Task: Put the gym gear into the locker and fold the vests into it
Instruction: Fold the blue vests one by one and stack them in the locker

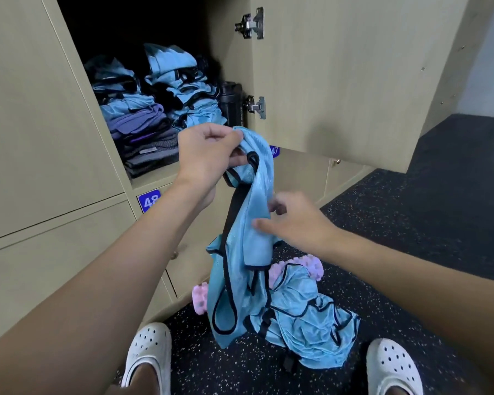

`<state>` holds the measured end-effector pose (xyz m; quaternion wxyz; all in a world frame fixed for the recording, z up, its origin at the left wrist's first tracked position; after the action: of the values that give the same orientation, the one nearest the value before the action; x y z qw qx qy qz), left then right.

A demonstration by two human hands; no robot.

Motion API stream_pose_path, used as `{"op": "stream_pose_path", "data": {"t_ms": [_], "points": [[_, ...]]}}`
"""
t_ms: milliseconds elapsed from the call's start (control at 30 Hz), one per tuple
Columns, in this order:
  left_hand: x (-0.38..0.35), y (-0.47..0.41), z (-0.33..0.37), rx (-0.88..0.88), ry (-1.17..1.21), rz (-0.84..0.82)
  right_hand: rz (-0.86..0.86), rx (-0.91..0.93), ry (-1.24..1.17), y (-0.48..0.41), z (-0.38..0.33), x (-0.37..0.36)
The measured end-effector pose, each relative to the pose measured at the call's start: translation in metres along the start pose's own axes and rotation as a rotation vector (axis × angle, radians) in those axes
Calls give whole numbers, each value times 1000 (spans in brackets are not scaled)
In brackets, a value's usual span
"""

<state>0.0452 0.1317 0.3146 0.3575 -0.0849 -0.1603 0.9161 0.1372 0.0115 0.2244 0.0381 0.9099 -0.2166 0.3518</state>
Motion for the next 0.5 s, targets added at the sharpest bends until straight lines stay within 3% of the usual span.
{"op": "stream_pose_path", "data": {"t_ms": [133,267,433,500], "points": [[24,-6,-15,80,-107,46,123,10,-29,0,-2,19],[45,1,-39,194,-454,54,165,-5,-208,-1,1,37],[-25,36,-48,61,-401,-485,224,-47,-447,-5,0,52],[-41,49,-56,41,-392,-581,220,-73,-530,-5,1,51]]}}
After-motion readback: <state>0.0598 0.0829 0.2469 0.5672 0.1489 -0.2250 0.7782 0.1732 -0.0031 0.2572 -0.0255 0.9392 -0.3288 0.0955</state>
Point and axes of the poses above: each hand's wrist, its own y-axis away from the middle knuckle, its own x-axis out of the back of the hand, z = x × y, the point moved 10 cm from there along -y, towards the middle knuckle, and after that the axes turned 10 degrees about -z, right-handed, at the moved point
